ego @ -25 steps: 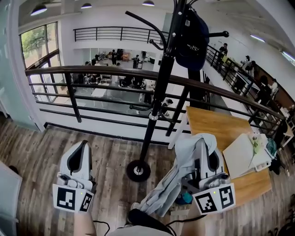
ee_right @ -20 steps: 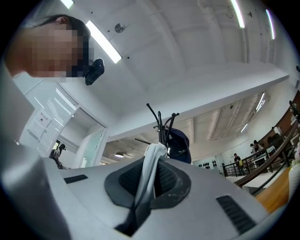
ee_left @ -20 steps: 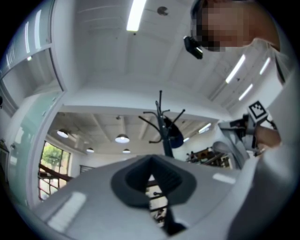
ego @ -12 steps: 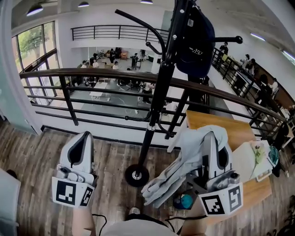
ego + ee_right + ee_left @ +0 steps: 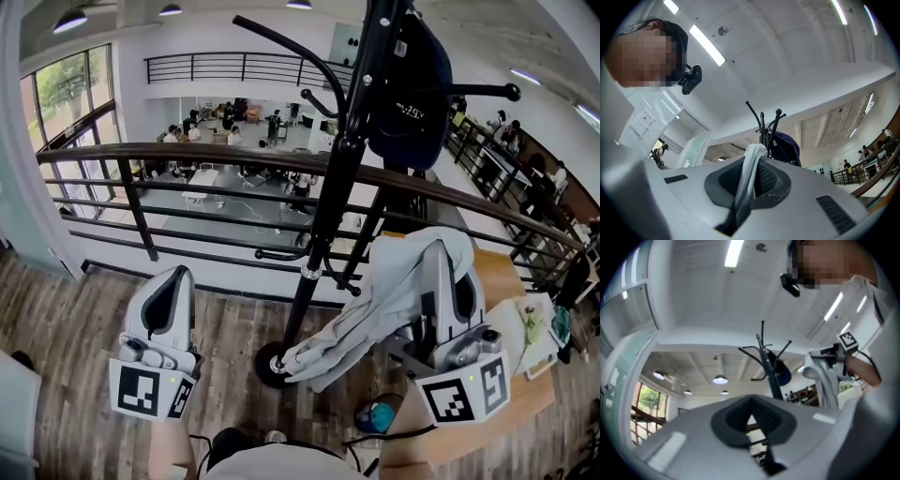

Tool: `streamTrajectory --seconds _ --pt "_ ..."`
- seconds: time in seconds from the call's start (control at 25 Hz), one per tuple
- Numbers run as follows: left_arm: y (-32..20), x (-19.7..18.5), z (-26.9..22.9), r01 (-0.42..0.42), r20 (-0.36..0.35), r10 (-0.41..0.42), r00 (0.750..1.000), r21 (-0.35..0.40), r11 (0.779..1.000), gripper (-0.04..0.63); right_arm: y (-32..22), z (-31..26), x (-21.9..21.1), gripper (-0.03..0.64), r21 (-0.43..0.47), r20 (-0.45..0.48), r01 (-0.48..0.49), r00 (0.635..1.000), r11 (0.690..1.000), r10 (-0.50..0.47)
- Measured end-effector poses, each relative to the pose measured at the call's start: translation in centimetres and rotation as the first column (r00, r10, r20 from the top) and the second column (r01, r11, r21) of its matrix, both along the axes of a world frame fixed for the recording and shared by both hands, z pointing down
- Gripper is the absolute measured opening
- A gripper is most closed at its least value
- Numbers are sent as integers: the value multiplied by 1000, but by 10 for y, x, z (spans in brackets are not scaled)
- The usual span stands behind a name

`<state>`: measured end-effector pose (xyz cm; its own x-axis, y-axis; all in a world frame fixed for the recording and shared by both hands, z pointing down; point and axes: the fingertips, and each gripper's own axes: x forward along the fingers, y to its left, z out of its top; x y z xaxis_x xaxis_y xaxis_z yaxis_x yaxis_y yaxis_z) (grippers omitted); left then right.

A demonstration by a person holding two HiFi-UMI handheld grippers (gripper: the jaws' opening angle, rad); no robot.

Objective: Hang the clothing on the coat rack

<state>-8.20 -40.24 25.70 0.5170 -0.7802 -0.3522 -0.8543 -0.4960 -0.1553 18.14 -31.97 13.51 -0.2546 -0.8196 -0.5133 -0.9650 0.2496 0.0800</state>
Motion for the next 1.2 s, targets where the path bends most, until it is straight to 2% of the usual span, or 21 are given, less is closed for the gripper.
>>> streamTrajectory --seconds 0.2,0.48,0.76,1.2 --pt "-51 3 -2 -43 -11 43 999 -10 999 6 -45 -15 -3 5 -5 -13 -34 999 999 34" --pt "-88 -3 2 -139 -1 139 990 -22 990 7 -59 -34 -15 5 10 -9 -138 990 990 138" --pt "-128 -18 3 -187 -14 187 982 -39 982 6 -87 -74 -28 5 51 -43 -232 971 971 234" --pt "-143 -12 5 -276 -22 276 961 -47 960 7 -97 -116 -34 5 72 -75 -289 953 955 294"
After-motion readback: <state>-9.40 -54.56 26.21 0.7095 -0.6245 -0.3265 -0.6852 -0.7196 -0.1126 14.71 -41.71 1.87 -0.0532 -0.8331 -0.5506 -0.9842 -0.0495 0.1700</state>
